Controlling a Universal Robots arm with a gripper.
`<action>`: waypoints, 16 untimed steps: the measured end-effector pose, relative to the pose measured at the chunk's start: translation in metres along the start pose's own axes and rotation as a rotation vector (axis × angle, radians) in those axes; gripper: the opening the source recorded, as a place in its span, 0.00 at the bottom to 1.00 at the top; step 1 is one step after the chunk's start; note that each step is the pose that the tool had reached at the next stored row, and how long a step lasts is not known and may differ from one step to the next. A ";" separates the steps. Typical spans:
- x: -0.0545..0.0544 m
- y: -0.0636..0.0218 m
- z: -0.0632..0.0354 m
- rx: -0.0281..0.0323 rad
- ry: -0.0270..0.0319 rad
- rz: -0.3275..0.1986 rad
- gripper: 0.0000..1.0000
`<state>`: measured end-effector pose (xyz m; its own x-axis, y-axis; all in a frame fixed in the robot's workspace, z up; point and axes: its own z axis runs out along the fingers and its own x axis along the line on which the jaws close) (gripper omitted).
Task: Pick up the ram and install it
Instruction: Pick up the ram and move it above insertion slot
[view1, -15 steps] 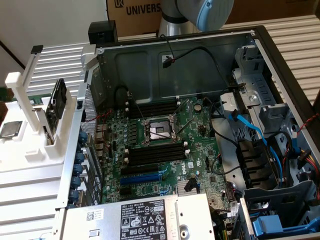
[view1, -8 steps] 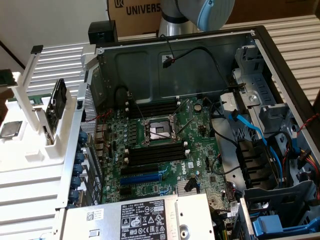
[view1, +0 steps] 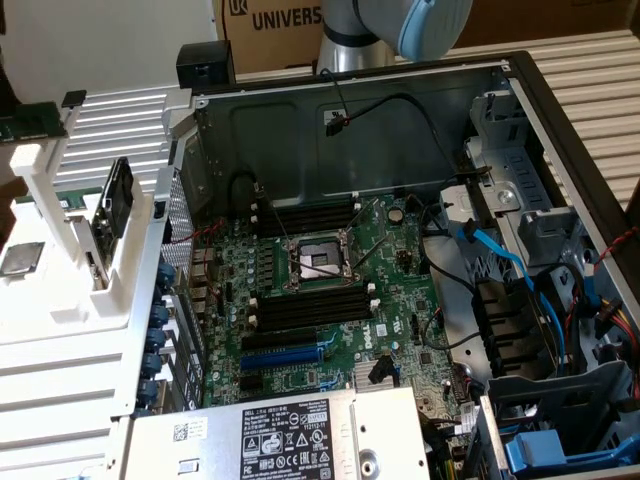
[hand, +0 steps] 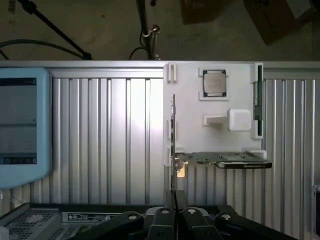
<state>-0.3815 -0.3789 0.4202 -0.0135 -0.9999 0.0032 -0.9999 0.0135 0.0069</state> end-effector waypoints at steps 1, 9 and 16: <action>0.000 -0.0047 -0.0017 -0.0001 -0.0012 0.000 0.12; 0.000 -0.0503 -0.0113 0.0000 -0.0094 0.000 0.12; 0.000 -0.0914 -0.0137 -0.0001 -0.0106 0.000 0.12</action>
<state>-0.2900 -0.3798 0.4333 -0.0134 -0.9999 -0.0074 -0.9999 0.0133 0.0070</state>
